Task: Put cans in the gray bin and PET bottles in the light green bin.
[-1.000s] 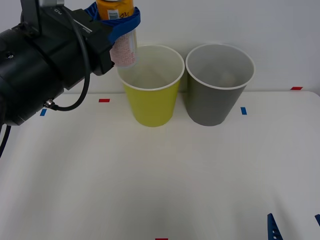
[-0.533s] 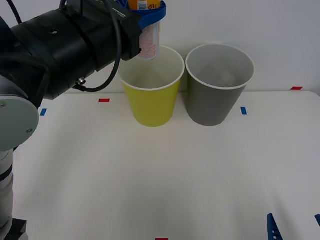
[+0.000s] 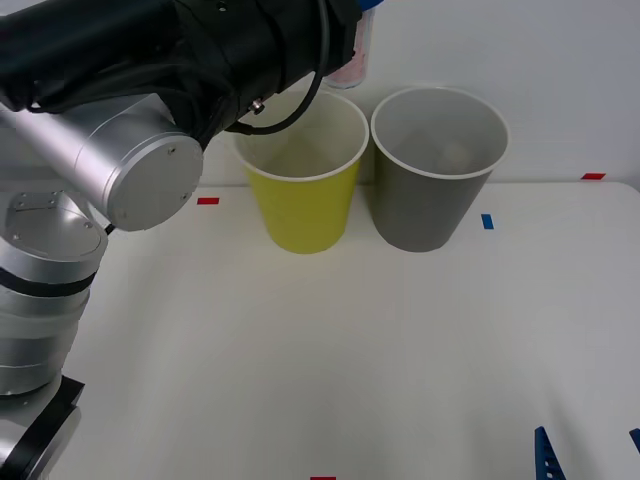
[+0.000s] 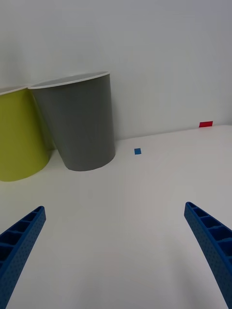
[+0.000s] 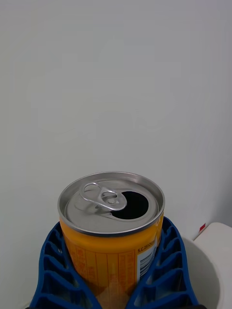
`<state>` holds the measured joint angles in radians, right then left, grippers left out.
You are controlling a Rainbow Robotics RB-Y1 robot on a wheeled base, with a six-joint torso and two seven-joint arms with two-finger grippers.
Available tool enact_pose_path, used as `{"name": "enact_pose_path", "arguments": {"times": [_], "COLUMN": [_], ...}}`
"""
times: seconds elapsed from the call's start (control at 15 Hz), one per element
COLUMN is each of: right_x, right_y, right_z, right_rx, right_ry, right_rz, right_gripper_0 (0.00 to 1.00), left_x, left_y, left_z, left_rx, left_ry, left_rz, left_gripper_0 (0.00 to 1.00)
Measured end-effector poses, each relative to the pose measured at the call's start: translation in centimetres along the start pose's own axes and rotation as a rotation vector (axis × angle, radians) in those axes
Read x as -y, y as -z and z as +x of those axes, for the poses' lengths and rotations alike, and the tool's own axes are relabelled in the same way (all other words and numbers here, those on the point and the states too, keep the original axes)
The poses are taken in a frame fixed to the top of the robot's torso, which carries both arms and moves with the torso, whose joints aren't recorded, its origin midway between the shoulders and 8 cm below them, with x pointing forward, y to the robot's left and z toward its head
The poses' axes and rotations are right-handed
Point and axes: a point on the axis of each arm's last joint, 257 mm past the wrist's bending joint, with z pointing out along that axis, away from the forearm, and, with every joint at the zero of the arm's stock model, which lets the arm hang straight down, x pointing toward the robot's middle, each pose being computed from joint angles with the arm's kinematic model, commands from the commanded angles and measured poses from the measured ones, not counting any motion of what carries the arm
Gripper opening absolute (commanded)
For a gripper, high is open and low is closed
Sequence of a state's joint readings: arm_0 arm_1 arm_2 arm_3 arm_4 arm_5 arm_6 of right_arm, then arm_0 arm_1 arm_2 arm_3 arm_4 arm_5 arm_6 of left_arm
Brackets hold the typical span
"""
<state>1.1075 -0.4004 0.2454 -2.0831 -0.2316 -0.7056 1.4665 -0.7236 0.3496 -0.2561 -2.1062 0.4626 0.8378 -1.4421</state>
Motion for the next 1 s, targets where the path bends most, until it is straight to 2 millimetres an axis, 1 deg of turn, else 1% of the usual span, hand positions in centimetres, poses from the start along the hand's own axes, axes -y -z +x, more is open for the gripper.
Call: {"name": "enact_pose_path", "arguments": {"times": [0.13,0.27,0.53,0.8,1.0], "right_x": [0.0,0.0,0.0,0.0,0.0], "right_y": [0.0,0.0,0.0,0.0,0.0], "right_z": [0.0,0.0,0.0,0.0,0.0], "right_rx": [0.000,0.000,0.000,0.000,0.000], "right_ry": [0.000,0.000,0.000,0.000,0.000], "right_rz": [0.000,0.000,0.000,0.000,0.000], "right_gripper_0": [1.00,1.00,1.00,1.00,1.00], "left_x": [0.5,1.1,2.2,3.0,3.3], "left_y": [-2.1,-3.6,-5.5,-7.4,-8.5], "left_z": [0.1,0.4,0.7,2.2,2.6], "left_rx": [0.009,0.018,0.047,0.071,0.103], "left_ry": [0.023,0.043,0.044,0.055,0.046], "left_rz": [0.011,0.022,0.014,0.013,0.021], "left_gripper_0": [0.00,0.00,0.00,0.00,0.00]}}
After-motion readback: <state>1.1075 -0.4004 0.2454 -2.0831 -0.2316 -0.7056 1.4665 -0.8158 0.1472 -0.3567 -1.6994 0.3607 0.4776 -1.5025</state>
